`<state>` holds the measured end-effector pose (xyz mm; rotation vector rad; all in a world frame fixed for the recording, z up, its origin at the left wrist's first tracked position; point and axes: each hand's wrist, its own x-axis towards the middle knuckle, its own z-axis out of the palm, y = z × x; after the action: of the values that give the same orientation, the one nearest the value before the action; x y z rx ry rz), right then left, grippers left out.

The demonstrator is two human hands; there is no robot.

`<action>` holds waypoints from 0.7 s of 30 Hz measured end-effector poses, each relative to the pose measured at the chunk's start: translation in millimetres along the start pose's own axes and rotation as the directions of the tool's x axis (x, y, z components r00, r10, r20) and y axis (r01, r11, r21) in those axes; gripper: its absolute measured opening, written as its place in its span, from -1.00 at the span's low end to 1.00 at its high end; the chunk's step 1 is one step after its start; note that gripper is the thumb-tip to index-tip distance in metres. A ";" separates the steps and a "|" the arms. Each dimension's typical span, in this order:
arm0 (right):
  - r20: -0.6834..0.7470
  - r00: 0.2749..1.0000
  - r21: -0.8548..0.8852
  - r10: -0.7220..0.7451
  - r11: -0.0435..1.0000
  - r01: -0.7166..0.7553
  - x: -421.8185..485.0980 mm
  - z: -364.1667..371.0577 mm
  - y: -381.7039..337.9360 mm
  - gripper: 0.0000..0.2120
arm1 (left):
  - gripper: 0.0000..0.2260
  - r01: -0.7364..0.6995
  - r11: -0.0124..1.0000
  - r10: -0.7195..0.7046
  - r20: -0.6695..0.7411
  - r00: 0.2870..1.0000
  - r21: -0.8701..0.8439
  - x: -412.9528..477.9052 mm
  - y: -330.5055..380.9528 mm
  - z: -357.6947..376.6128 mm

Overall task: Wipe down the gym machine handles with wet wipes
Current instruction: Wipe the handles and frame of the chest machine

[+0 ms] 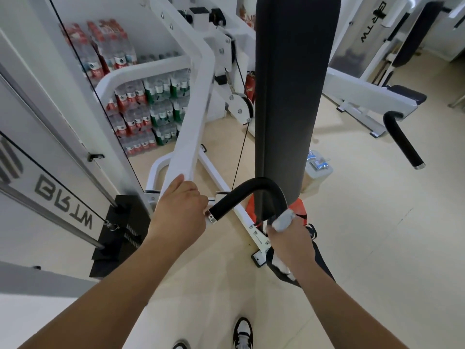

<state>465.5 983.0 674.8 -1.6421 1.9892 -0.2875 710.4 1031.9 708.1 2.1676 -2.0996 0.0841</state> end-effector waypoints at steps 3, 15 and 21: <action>-0.059 0.987 -0.010 -0.151 0.989 0.151 35.4 -11.5 -44.6 -0.80 | -0.78 -0.008 1.000 0.008 0.017 1.000 -0.015 0.4 -0.6 -1.2; 0.544 0.395 -0.543 -0.740 0.049 0.838 43.1 -7.5 -124.4 -0.93 | -0.85 -0.021 0.993 0.013 -0.071 0.997 -0.116 -1.1 -1.7 -0.4; 0.547 0.276 -0.564 -0.790 -0.105 0.819 6.4 40.2 -119.4 -0.70 | -0.73 0.016 0.975 -0.059 -0.184 0.981 -0.223 -8.3 -5.9 6.0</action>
<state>586.5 955.8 697.8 -3.3499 0.5846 0.3412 715.7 1039.5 700.9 1.9845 -1.8669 0.0487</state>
